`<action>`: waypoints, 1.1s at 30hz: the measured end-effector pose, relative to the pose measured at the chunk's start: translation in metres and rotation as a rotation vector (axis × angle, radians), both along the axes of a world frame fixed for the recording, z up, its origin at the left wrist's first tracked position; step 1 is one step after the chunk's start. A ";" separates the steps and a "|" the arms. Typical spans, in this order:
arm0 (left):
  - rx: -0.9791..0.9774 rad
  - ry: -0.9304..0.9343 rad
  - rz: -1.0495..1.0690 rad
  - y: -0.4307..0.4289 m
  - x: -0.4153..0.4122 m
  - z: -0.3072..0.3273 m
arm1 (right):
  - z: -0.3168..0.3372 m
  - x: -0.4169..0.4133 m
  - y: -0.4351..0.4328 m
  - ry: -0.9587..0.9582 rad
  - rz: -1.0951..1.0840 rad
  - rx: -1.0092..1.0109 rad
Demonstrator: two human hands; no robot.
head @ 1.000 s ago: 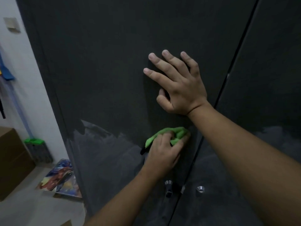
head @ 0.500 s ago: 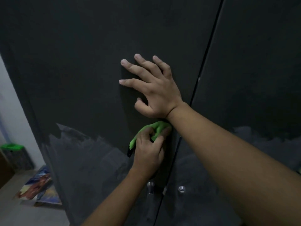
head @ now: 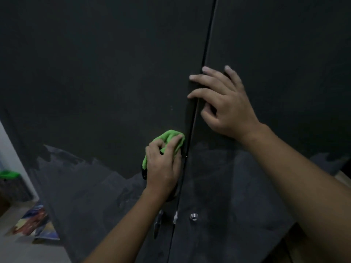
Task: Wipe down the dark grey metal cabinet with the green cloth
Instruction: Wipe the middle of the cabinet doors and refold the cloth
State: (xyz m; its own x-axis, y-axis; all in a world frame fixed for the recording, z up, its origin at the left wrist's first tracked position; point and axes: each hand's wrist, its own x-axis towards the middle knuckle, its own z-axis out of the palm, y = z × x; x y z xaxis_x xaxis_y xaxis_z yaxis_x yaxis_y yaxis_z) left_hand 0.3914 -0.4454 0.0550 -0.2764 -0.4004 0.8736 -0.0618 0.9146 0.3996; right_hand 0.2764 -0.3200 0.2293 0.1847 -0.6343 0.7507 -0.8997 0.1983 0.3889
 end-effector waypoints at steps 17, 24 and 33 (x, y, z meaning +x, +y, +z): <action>-0.183 -0.032 -0.209 0.080 -0.066 0.009 | -0.058 -0.075 0.124 -0.338 -0.108 -0.118; -0.301 -0.020 -0.236 0.112 -0.109 0.030 | -0.088 -0.113 0.165 -0.389 -0.210 -0.245; -0.548 -0.267 -0.257 0.133 -0.113 -0.004 | -0.088 -0.110 0.177 -0.558 -0.103 -0.211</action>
State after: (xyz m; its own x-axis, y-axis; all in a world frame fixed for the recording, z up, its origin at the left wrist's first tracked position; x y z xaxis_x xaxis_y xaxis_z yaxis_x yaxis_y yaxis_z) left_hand 0.2782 -0.3123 0.0510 -0.5395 0.1903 0.8202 0.1530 0.9801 -0.1267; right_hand 0.1666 -0.1431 0.1415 -0.3277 -0.4550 0.8280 -0.9285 0.3171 -0.1932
